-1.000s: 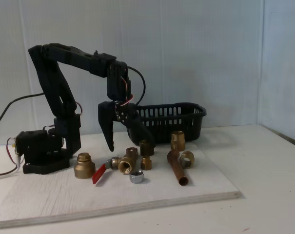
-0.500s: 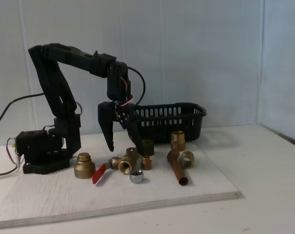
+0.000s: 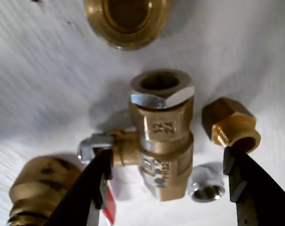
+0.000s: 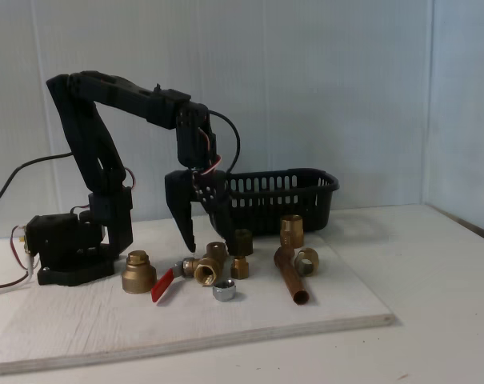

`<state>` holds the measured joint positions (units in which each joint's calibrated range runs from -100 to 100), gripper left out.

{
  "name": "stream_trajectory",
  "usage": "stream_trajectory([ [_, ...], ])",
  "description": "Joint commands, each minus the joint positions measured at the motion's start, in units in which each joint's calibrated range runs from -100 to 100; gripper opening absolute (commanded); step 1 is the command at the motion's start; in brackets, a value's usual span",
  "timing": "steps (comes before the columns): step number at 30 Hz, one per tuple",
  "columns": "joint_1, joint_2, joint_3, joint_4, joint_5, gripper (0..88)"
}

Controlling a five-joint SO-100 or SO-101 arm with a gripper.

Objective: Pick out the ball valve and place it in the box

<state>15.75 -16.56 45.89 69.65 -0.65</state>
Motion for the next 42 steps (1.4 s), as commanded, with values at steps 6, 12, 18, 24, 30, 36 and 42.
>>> stream_trajectory([
  [6, -1.1, -0.4, 0.6, -1.8, 0.3, 25.0],
  [12, -1.2, -0.3, 1.1, -1.8, 0.3, 25.0],
  [18, -2.0, -0.4, 5.2, -7.4, 0.0, 25.0],
  [24, -1.4, -0.4, 5.1, -8.3, 0.2, 25.0],
  [30, -1.3, -0.4, 5.8, -8.6, -0.1, 25.0],
  [36, 1.2, -0.4, 5.8, -8.7, -0.1, 25.0],
  [42, 2.3, -0.4, 5.8, -8.7, -0.2, 25.0],
])
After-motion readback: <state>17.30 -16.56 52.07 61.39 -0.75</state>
